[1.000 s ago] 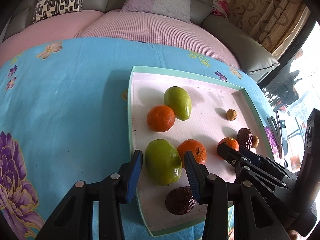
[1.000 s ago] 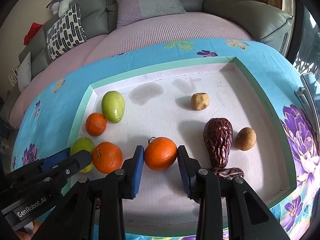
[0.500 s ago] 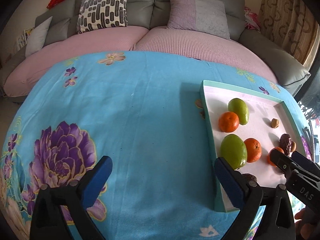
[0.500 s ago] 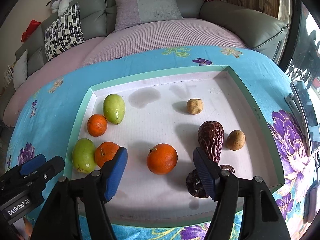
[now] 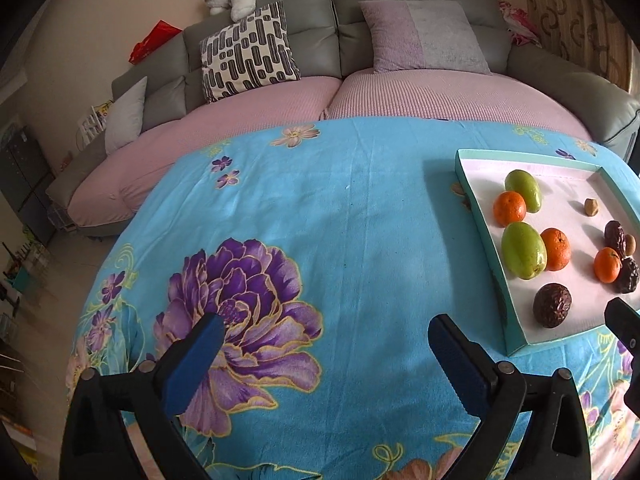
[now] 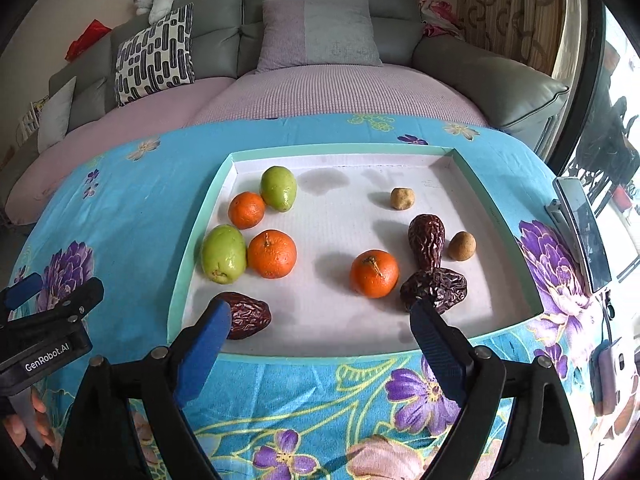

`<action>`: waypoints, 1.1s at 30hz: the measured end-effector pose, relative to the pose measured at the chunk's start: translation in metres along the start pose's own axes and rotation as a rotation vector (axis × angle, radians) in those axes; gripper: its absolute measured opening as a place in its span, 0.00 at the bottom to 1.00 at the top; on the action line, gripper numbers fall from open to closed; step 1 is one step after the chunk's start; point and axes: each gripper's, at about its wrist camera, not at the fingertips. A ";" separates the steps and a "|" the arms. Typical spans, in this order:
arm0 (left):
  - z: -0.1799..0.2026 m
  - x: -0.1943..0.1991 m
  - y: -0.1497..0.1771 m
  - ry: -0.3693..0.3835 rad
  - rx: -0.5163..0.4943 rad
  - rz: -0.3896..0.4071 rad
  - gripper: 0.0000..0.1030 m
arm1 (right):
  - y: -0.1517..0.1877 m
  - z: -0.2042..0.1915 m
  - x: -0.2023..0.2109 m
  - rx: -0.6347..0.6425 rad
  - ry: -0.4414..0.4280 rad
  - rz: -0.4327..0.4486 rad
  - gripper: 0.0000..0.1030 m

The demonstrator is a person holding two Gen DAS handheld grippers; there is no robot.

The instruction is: Organize fruits

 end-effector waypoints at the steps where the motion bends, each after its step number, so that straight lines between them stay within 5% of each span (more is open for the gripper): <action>1: 0.002 0.002 0.001 -0.025 -0.012 0.001 1.00 | 0.002 0.000 0.002 -0.001 0.000 -0.001 0.89; 4: 0.004 0.002 0.004 -0.079 -0.034 -0.010 1.00 | 0.009 -0.003 0.006 0.004 0.001 -0.002 0.89; 33: -0.019 -0.028 0.002 -0.014 0.059 -0.029 1.00 | 0.006 -0.011 -0.010 0.040 -0.009 -0.001 0.89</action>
Point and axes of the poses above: each gripper's, at about its wrist camera, not at the fingertips, and x roughly against the way its jaws point, z to its right, y to its underside, and after that the axes turned 8 degrees about -x, right-handed
